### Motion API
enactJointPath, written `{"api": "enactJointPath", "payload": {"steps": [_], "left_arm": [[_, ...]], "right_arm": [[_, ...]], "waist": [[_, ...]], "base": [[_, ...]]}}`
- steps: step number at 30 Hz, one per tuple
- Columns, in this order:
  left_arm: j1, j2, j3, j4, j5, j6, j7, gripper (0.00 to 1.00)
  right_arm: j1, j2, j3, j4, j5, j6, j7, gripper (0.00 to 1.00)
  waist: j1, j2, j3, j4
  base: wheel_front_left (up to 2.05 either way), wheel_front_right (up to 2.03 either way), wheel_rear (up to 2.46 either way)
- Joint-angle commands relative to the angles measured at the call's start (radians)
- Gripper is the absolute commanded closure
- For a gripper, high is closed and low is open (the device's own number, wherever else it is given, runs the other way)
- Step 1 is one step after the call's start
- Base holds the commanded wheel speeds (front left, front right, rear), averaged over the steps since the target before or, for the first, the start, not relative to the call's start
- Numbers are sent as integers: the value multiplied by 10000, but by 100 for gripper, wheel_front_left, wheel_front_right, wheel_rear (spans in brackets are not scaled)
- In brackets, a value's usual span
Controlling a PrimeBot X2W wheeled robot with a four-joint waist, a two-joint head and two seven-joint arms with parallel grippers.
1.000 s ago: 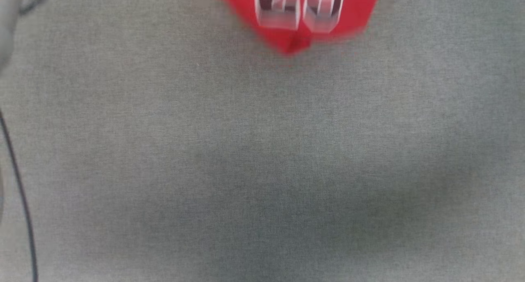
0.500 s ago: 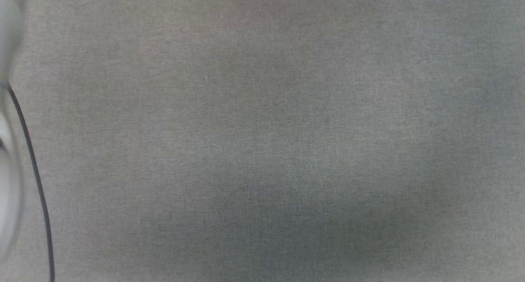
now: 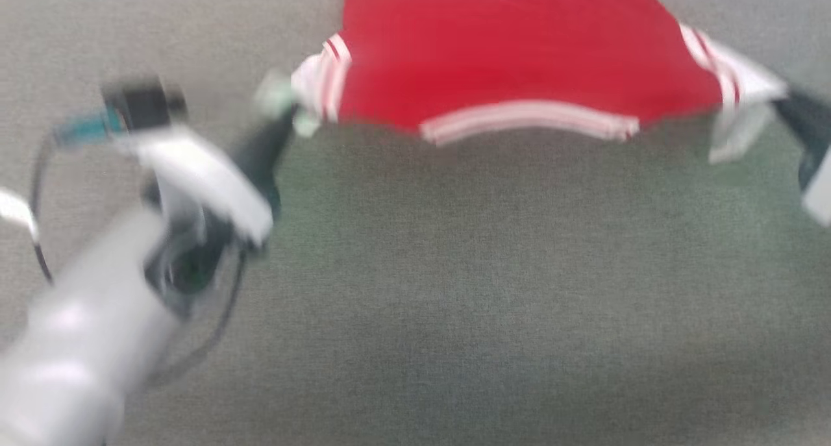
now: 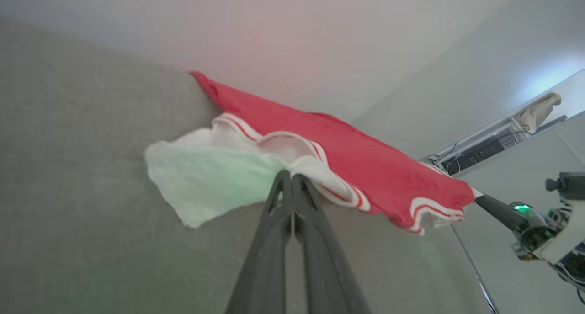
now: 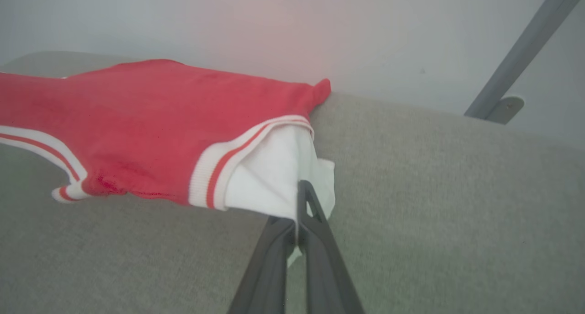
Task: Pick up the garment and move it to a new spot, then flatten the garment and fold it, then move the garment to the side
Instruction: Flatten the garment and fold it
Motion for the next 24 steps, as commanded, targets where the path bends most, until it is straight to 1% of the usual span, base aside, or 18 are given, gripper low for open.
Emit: {"api": "enactJointPath", "payload": {"steps": [1, 7, 17, 21, 24], "left_arm": [[289, 120, -43, -206, -100, -32, -74, 100], [2420, 1135, -615, -2123, -130, -31, -421, 100], [5131, 3392, -974, -4835, -340, -25, -966, 100], [6148, 4203, -1003, -6048, -265, 150, -1209, 100], [6618, 4604, -908, -6846, -250, 360, -1330, 100]], "right_arm": [[271, -141, -33, -102, 165, -17, 29, 100], [2414, -1188, -62, -1338, 807, -17, 170, 100], [5309, -2646, -105, -3398, 1597, -17, 733, 100], [6320, -3372, -122, -4322, 2002, -19, 939, 100], [6863, -3869, -285, -4869, 2236, -19, 766, 100]], "waist": [[0, 0, -122, 43], [0, 0, -449, 81], [0, 0, -605, -73], [0, 0, -595, -60], [0, 0, -544, -16]], "base": [[0, 0, 0], [0, 0, 0], [0, 0, 0], [0, 0, 0], [0, 0, 0]]}}
